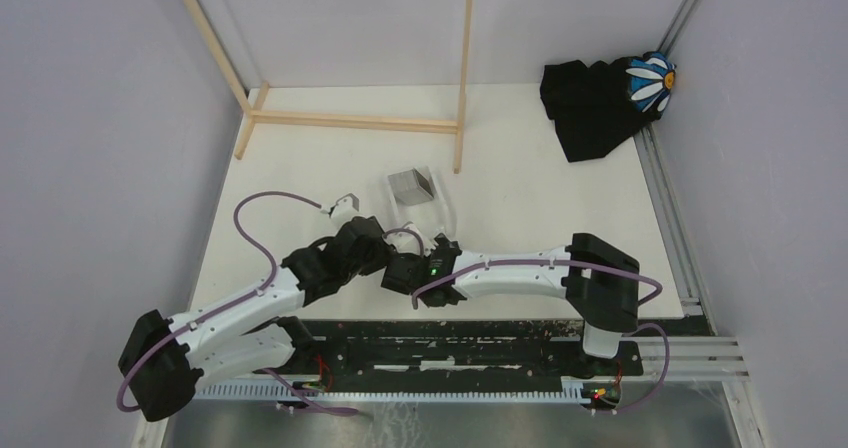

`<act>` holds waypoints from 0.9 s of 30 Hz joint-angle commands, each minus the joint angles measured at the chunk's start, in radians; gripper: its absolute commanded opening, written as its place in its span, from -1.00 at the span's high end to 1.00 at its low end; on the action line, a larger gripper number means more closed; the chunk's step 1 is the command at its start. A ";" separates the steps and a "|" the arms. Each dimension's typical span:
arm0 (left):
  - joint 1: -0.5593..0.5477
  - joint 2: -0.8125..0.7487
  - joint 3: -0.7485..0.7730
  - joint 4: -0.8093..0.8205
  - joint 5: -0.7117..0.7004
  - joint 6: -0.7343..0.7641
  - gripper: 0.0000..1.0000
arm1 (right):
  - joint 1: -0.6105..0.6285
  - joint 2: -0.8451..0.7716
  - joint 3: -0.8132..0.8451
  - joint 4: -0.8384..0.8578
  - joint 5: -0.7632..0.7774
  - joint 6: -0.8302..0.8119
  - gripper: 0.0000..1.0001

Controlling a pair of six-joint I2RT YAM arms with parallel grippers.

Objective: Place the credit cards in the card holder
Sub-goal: Turn over the card holder at the center of the board.

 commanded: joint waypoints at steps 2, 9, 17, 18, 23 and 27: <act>-0.001 -0.044 -0.013 -0.024 -0.052 -0.081 -0.06 | 0.009 0.038 0.045 -0.024 0.051 0.027 -0.61; 0.001 -0.068 -0.023 -0.040 -0.079 -0.088 -0.07 | 0.009 0.088 0.047 0.005 0.044 0.016 -0.61; 0.003 -0.068 -0.038 -0.038 -0.090 -0.091 -0.09 | 0.009 0.139 0.054 0.009 0.068 -0.011 -0.55; 0.005 -0.070 -0.038 -0.038 -0.092 -0.090 -0.09 | 0.009 0.143 0.052 0.009 0.070 -0.012 -0.54; 0.009 -0.077 -0.045 -0.039 -0.100 -0.090 -0.09 | 0.009 0.136 0.046 0.009 0.057 -0.009 -0.54; 0.012 -0.071 -0.044 -0.031 -0.101 -0.086 -0.10 | 0.009 0.140 0.057 0.001 0.062 -0.010 -0.56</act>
